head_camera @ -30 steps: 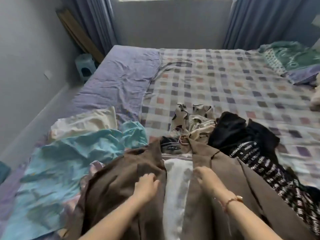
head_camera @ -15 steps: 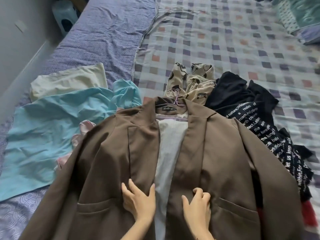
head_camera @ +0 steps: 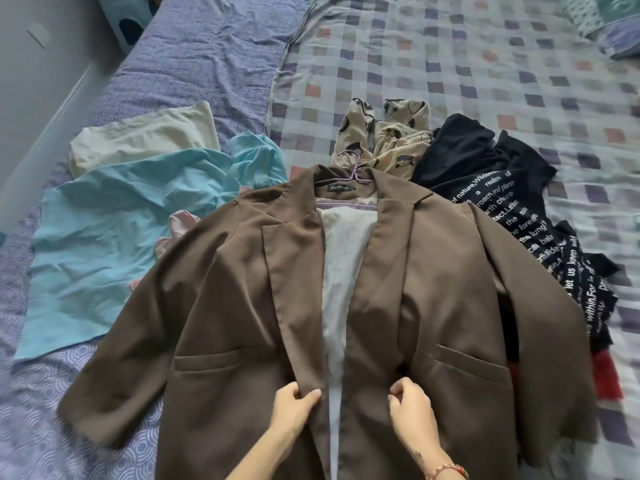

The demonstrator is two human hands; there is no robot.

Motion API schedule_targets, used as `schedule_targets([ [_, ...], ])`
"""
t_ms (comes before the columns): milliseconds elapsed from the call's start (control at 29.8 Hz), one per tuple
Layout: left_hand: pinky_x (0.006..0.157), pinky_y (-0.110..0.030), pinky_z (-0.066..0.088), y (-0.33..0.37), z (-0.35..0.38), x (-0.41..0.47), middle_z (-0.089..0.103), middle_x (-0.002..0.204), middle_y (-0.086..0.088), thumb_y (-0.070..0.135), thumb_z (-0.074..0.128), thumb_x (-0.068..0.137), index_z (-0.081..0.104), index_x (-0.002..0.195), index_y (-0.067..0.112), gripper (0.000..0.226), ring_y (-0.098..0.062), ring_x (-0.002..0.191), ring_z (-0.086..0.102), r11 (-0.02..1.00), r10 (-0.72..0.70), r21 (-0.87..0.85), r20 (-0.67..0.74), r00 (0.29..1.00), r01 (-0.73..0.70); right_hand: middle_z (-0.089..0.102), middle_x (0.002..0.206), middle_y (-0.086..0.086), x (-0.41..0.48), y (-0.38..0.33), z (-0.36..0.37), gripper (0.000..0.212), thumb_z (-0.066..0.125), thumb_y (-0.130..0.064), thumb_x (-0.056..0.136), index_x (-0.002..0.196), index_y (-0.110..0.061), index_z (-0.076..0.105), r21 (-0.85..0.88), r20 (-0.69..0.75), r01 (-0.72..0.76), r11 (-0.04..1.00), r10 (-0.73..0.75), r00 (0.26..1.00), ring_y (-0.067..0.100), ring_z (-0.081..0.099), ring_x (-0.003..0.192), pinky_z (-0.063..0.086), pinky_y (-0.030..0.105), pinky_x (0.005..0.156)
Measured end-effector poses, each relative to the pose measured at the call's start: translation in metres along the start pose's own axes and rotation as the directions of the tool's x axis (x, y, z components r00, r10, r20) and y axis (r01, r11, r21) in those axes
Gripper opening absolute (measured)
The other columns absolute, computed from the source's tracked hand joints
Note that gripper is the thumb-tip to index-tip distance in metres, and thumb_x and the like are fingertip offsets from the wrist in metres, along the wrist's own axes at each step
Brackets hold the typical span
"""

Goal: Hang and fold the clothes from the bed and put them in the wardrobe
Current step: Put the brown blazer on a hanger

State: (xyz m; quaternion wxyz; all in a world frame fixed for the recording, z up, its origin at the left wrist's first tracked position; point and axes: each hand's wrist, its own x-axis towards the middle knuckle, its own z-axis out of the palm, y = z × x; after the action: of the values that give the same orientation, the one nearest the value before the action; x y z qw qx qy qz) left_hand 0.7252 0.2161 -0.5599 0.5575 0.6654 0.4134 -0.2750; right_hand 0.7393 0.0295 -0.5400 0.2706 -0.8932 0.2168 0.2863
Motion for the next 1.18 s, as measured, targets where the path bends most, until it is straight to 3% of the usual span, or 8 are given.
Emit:
schedule_targets([
  [101, 0.053, -0.022, 0.045, -0.007, 0.006, -0.005, 0.066, 0.069, -0.003, 0.002, 0.063, 0.085, 0.06, 0.073, 0.007, 0.013, -0.011, 0.062, 0.058, 0.999, 0.05, 0.011, -0.026, 0.998, -0.05, 0.066, 0.096, 0.001, -0.006, 0.009, 0.008, 0.028, 0.052, -0.009, 0.085, 0.072, -0.033, 0.05, 0.083, 0.045, 0.005, 0.997, -0.009, 0.999, 0.021, 0.061, 0.095, 0.047, 0.032, 0.083],
  [201, 0.07, -0.036, 0.052, -0.015, 0.007, -0.013, 0.07, 0.076, -0.013, 0.005, 0.063, 0.084, 0.061, 0.078, -0.003, 0.01, -0.018, 0.07, 0.062, 0.995, 0.098, 0.009, -0.096, 0.99, -0.098, 0.062, 0.106, -0.003, -0.012, 0.009, 0.028, 0.017, 0.053, -0.014, 0.088, 0.099, -0.027, 0.058, 0.036, 0.165, 0.055, 0.998, -0.061, 0.984, 0.016, 0.058, 0.1, 0.045, 0.026, 0.088],
  [369, 0.064, -0.026, 0.048, -0.016, -0.001, -0.031, 0.068, 0.07, -0.007, 0.007, 0.063, 0.085, 0.063, 0.075, 0.0, 0.013, -0.014, 0.067, 0.059, 0.977, 0.199, -0.053, -0.142, 0.97, -0.208, 0.049, 0.117, 0.009, -0.009, 0.0, 0.032, 0.041, 0.052, -0.007, 0.091, 0.131, -0.011, 0.047, 0.3, -0.263, 0.033, 0.953, 0.049, 0.964, 0.028, 0.057, 0.098, 0.042, 0.032, 0.08],
  [470, 0.051, -0.014, 0.04, -0.008, 0.0, -0.04, 0.059, 0.056, 0.004, 0.009, 0.065, 0.084, 0.056, 0.064, 0.005, 0.022, -0.004, 0.056, 0.051, 0.962, 0.26, -0.056, -0.096, 0.961, -0.266, 0.046, 0.119, 0.015, 0.01, -0.002, 0.017, 0.039, 0.05, -0.011, 0.093, 0.132, -0.009, 0.047, 0.004, -0.32, 0.044, 0.999, -0.04, 0.947, 0.036, 0.056, 0.101, 0.045, 0.038, 0.079],
  [638, 0.058, -0.023, 0.044, 0.0, 0.011, -0.045, 0.059, 0.057, 0.004, 0.013, 0.069, 0.082, 0.058, 0.067, 0.003, 0.021, -0.009, 0.059, 0.052, 0.958, 0.281, -0.043, -0.071, 0.957, -0.284, 0.052, 0.112, 0.013, 0.031, -0.003, -0.006, 0.019, 0.05, -0.025, 0.095, 0.101, -0.008, 0.052, -0.337, -0.163, 0.133, 0.932, -0.196, 0.967, 0.031, 0.053, 0.108, 0.044, 0.04, 0.082],
  [839, 0.053, -0.013, 0.037, 0.014, 0.036, -0.063, 0.049, 0.058, 0.001, 0.006, 0.067, 0.081, 0.047, 0.059, 0.011, 0.031, -0.009, 0.057, 0.044, 0.897, 0.44, 0.091, -0.103, 0.892, -0.432, 0.057, 0.064, -0.007, -0.004, -0.008, -0.022, 0.017, 0.063, -0.014, 0.086, 0.075, -0.019, 0.052, 0.053, 0.054, 0.475, 0.879, -0.477, 0.877, 0.011, 0.056, 0.06, 0.043, 0.026, 0.064],
  [974, 0.049, -0.014, 0.031, 0.023, 0.055, -0.074, 0.037, 0.053, 0.009, 0.005, 0.065, 0.082, 0.036, 0.051, 0.022, 0.045, -0.007, 0.052, 0.034, 0.884, 0.465, 0.117, -0.134, 0.875, -0.452, 0.064, 0.067, -0.002, -0.018, -0.017, -0.026, 0.01, 0.064, -0.008, 0.084, 0.078, -0.016, 0.063, 0.321, 0.107, 0.324, 0.89, -0.374, 0.921, 0.002, 0.055, 0.048, 0.044, 0.014, 0.052],
  [1175, 0.053, -0.024, 0.027, 0.019, 0.056, -0.072, 0.033, 0.052, 0.004, 0.01, 0.061, 0.088, 0.043, 0.054, 0.014, 0.038, -0.01, 0.055, 0.031, 0.917, 0.398, 0.0, -0.074, 0.914, -0.399, 0.065, 0.069, 0.006, -0.028, -0.013, -0.029, 0.012, 0.06, 0.003, 0.086, 0.083, -0.007, 0.066, 0.672, 0.143, 0.07, 0.738, -0.222, 0.965, 0.001, 0.056, 0.047, 0.046, 0.015, 0.049],
])
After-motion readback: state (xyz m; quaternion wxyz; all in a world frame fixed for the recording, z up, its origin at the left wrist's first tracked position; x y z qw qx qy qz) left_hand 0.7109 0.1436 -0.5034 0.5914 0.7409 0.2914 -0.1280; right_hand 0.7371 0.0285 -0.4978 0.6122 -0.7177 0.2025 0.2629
